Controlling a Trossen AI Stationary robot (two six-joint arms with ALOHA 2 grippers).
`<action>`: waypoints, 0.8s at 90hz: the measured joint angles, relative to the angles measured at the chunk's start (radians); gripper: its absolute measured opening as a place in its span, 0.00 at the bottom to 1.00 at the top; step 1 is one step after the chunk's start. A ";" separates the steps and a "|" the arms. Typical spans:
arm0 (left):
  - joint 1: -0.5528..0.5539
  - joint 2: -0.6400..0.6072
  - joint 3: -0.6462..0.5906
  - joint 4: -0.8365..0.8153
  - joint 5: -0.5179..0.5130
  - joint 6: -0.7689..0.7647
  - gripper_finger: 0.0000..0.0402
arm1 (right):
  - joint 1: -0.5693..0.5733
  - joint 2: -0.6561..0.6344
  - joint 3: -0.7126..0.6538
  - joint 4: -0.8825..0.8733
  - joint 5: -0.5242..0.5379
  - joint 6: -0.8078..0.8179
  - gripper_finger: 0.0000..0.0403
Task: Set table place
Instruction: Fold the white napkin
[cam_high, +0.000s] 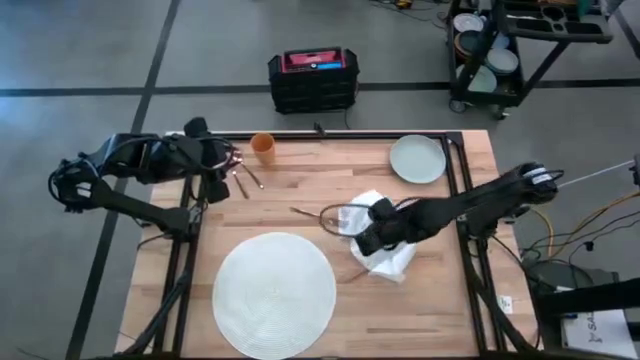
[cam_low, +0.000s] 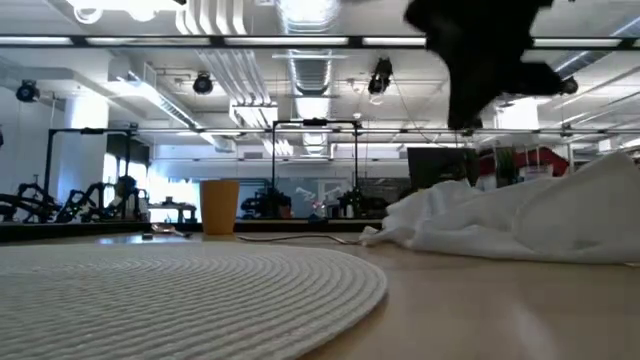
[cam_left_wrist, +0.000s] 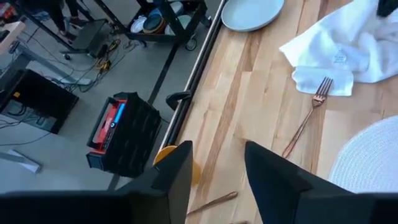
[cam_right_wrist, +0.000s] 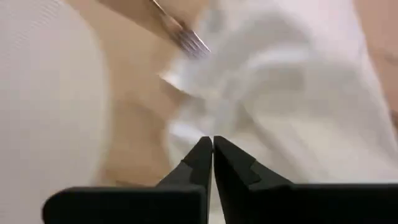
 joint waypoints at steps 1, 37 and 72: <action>0.000 0.000 0.000 0.000 0.000 0.000 0.32 | 0.009 -0.005 0.006 0.000 0.003 0.008 0.00; -0.001 -0.009 0.000 -0.006 -0.001 0.007 0.34 | 0.317 0.080 0.106 -0.017 -0.083 0.160 0.30; 0.000 -0.012 0.000 -0.039 -0.002 -0.030 0.35 | 0.161 0.367 0.356 -0.399 -0.355 -0.461 0.57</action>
